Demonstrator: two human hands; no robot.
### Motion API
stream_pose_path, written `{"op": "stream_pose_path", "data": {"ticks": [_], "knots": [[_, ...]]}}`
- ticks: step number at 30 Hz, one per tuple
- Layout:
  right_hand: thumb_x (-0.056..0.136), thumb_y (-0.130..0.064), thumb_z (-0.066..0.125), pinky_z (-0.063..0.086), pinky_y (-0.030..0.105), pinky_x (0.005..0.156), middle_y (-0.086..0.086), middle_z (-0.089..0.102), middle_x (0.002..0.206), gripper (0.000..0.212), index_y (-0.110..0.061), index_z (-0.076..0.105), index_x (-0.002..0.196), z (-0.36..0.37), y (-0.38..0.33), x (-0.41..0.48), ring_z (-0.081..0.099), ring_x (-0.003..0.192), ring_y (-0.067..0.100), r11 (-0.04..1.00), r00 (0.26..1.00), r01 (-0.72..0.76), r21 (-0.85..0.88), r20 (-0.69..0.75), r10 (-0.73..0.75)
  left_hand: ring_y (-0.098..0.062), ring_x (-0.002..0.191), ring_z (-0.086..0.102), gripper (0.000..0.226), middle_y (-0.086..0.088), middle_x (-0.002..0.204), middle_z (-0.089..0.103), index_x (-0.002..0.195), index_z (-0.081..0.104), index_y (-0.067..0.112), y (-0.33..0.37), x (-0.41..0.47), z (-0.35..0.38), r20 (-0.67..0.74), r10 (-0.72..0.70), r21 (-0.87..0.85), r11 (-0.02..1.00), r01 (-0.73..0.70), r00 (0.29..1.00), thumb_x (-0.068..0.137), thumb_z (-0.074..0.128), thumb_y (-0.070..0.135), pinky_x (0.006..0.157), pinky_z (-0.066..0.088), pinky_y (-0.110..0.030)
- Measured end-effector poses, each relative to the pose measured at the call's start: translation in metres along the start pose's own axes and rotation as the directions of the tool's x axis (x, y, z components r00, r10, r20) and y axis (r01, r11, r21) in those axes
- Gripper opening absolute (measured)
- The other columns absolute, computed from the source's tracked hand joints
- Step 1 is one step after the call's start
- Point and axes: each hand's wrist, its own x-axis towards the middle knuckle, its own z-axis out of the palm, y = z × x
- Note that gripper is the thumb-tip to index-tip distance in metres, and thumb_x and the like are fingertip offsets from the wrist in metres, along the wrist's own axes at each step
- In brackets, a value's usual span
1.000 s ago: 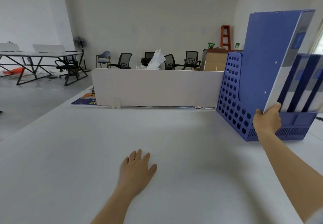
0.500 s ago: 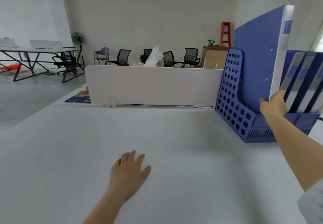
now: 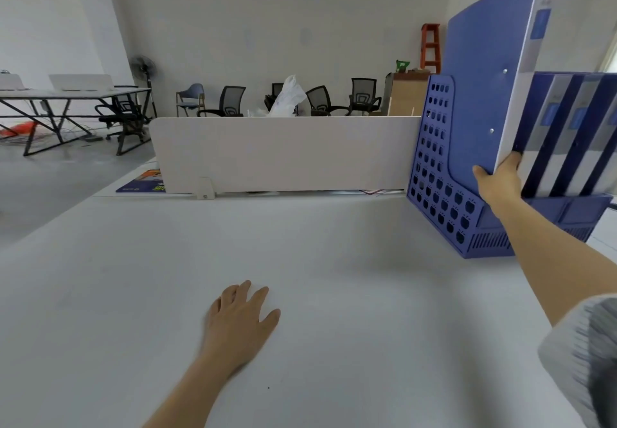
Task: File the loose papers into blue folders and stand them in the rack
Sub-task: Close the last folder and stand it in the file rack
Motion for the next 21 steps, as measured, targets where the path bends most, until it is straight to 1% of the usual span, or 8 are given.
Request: {"op": "stream_pose_path", "data": {"ticks": [5,9,11,13,14,15,17,21], "knots": [[0.088,-0.016,0.06,0.043,0.046,0.095,0.025,0.051,0.128,0.038,0.001,0.041,0.116,-0.005,0.0,0.007,0.05,0.116,0.041,0.999,0.999,-0.03,0.037,-0.027,0.031,-0.019,0.145,0.002,0.054,0.001,0.157,0.008,0.146,0.018,0.03,0.0,-0.001,0.0,0.0,-0.003,-0.001,1.0,0.003,1.0,0.096,0.026,0.048,0.117,0.008,-0.034],[0.083,-0.011,0.066,0.045,0.041,0.096,0.021,0.057,0.123,0.037,0.003,0.052,0.115,-0.005,0.0,0.013,0.053,0.114,0.036,0.968,0.988,-0.131,0.213,-0.05,0.144,-0.018,0.145,0.003,0.054,0.002,0.157,0.008,0.146,0.019,0.03,0.001,-0.001,0.0,-0.017,-0.001,-0.002,1.0,0.001,1.0,0.096,0.026,0.048,0.117,0.009,-0.033],[0.082,-0.01,0.068,0.046,0.044,0.097,0.019,0.061,0.099,0.017,-0.004,0.052,0.085,-0.002,0.0,0.015,0.056,0.1,0.034,0.956,0.979,-0.193,0.221,-0.019,0.202,-0.019,0.145,0.003,0.053,0.002,0.157,0.009,0.146,0.02,0.03,0.001,-0.001,0.0,-0.017,0.001,-0.005,1.0,-0.001,1.0,0.096,0.027,0.047,0.117,0.009,-0.033],[0.081,-0.01,0.069,0.047,0.046,0.095,0.013,0.052,0.075,0.032,-0.008,0.041,0.066,-0.001,-0.003,0.015,0.053,0.081,0.031,0.954,0.972,-0.232,0.189,0.01,0.235,-0.019,0.145,0.003,0.053,0.001,0.157,0.009,0.145,0.02,0.03,0.002,-0.001,0.0,-0.014,0.0,-0.009,1.0,0.0,1.0,0.096,0.027,0.047,0.116,0.009,-0.033],[0.081,-0.011,0.07,0.048,0.045,0.094,0.016,0.056,0.081,0.026,-0.006,0.046,0.071,-0.001,-0.005,0.014,0.055,0.081,0.034,0.955,0.973,-0.228,0.188,0.016,0.229,-0.019,0.144,0.003,0.052,0.002,0.157,0.009,0.145,0.02,0.03,0.002,-0.001,-0.001,-0.015,-0.001,-0.008,1.0,0.0,1.0,0.096,0.028,0.047,0.116,0.009,-0.033],[0.08,-0.014,0.07,0.048,0.043,0.092,0.02,0.061,0.097,0.021,-0.003,0.053,0.085,-0.001,-0.003,0.015,0.058,0.091,0.037,0.962,0.977,-0.207,0.176,-0.006,0.211,-0.018,0.144,0.003,0.052,0.002,0.157,0.009,0.145,0.021,0.031,0.002,-0.001,-0.001,-0.017,0.0,-0.008,1.0,0.0,1.0,0.096,0.028,0.047,0.116,0.009,-0.033],[0.08,-0.018,0.07,0.047,0.041,0.093,0.021,0.058,0.121,0.045,0.004,0.052,0.115,0.001,-0.002,0.015,0.056,0.11,0.037,0.975,0.985,-0.157,0.154,-0.051,0.167,-0.018,0.144,0.003,0.052,0.002,0.157,0.009,0.145,0.02,0.031,0.002,-0.002,-0.002,-0.017,-0.004,-0.014,1.0,0.003,1.0,0.096,0.028,0.047,0.116,0.008,-0.033],[0.081,-0.018,0.068,0.045,0.041,0.092,0.019,0.058,0.124,0.051,0.004,0.048,0.122,0.002,-0.001,0.012,0.055,0.113,0.035,0.984,0.992,-0.076,0.162,-0.091,0.092,-0.017,0.144,0.002,0.052,0.002,0.157,0.009,0.145,0.02,0.031,0.002,-0.002,-0.003,-0.015,0.0,-0.016,1.0,0.0,1.0,0.096,0.027,0.047,0.116,0.008,-0.032]]}}
